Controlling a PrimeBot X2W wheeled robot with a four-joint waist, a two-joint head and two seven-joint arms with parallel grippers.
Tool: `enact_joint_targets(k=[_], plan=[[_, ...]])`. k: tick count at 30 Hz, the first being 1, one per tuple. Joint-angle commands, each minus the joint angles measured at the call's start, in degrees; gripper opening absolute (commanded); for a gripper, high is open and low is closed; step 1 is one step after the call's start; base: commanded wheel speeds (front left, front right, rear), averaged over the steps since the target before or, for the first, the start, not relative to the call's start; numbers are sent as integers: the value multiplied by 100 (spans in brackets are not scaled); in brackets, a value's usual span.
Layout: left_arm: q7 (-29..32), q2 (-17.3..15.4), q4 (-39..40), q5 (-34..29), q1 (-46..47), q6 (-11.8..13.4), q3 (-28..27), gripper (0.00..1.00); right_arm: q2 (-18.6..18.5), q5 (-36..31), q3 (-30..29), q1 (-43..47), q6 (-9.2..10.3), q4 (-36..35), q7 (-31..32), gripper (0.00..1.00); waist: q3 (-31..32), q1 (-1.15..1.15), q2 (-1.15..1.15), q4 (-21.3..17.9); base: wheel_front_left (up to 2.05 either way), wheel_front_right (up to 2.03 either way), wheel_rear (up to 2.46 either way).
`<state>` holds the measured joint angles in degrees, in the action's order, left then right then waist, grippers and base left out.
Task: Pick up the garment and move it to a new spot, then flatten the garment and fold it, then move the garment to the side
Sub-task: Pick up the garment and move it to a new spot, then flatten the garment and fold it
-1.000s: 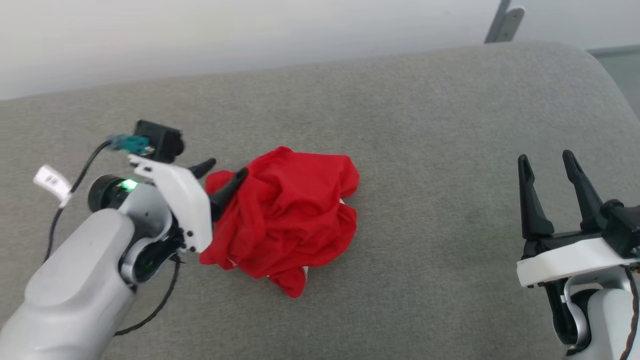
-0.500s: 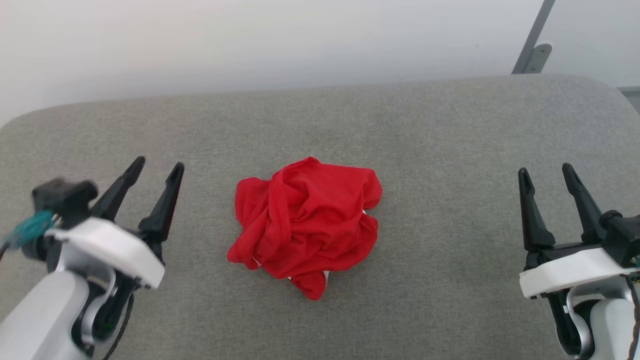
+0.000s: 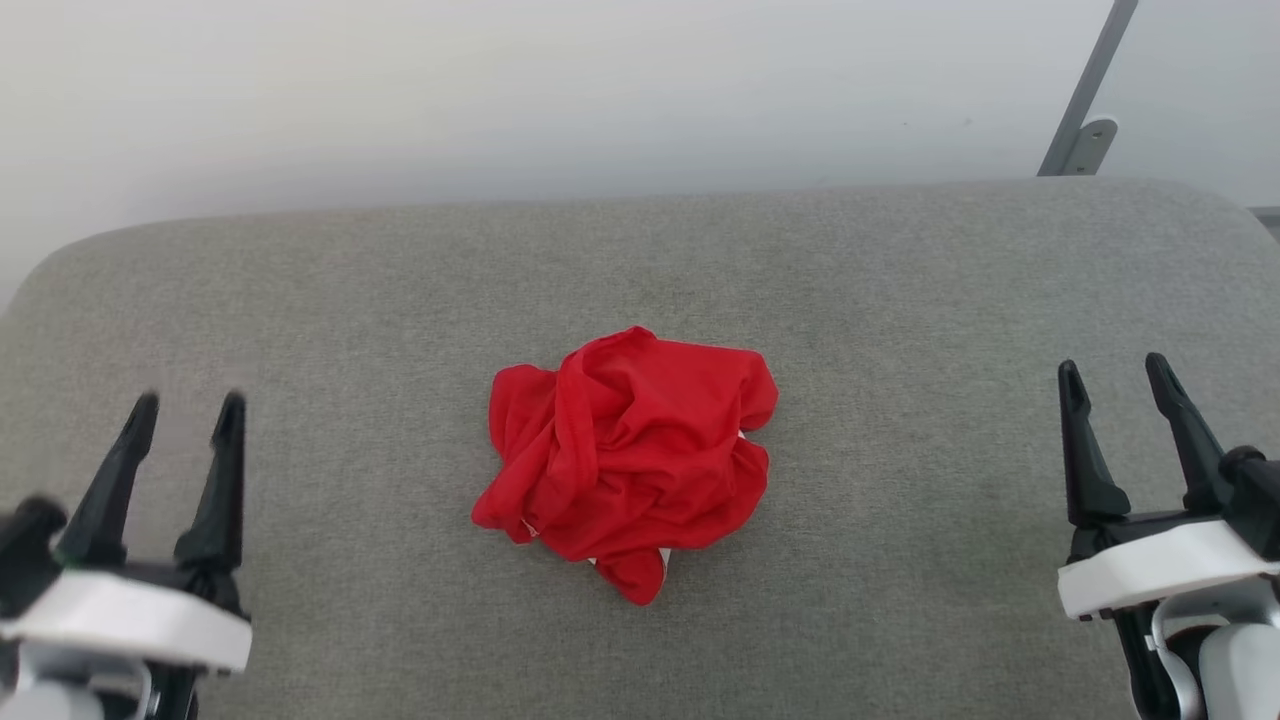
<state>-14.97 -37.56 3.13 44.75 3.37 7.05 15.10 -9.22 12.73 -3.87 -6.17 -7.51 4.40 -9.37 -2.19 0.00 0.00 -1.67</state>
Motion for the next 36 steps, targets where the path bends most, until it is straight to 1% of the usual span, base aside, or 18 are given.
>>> enact_joint_targets(k=[1, 4, 11, 17, 20, 23, 29, 36], plan=[[-27, 44, 21, -81, -126, -24, -61, 100, 13, 38, -4, 73, 3, 7, -43, 100, -5, 0, 0, 9, 0, 0, 0], [-28, 363, 103, -290, -467, -146, -521, 100, 9, 46, -72, 100, 4, 20, -60, 100, -7, 0, 0, 52, 0, 0, 0], [-29, 1078, 86, -902, -999, -620, -1336, 100, 56, -3, -178, 190, 3, 2, -70, 100, 0, 0, 0, 154, 0, 0, 0], [-29, 1601, -40, -1286, -1195, -1063, -1793, 100, 130, -50, -227, 235, 3, -25, -61, 100, 14, 0, 0, 216, 0, 0, 0], [-29, 1815, -108, -1520, -1178, -1215, -1919, 100, 161, -62, -244, 271, 3, -36, -40, 100, 22, 0, 0, 234, 0, 0, 0], [-29, 2010, -165, -1710, -1196, -1315, -1999, 100, 184, -82, -257, 293, 3, -45, -35, 100, 42, 0, 0, 240, 0, 0, 0], [-30, 2247, -323, -2019, -1209, -1416, -2030, 100, 198, -83, -279, 331, 4, -3, -54, 100, 98, 0, 0, 227, 0, 0, 0], [-30, 2258, -458, -2041, -1179, -1449, -1899, 100, 212, -98, -257, 414, 3, 28, -48, 100, 134, 0, 0, 231, 0, 0, 0]])
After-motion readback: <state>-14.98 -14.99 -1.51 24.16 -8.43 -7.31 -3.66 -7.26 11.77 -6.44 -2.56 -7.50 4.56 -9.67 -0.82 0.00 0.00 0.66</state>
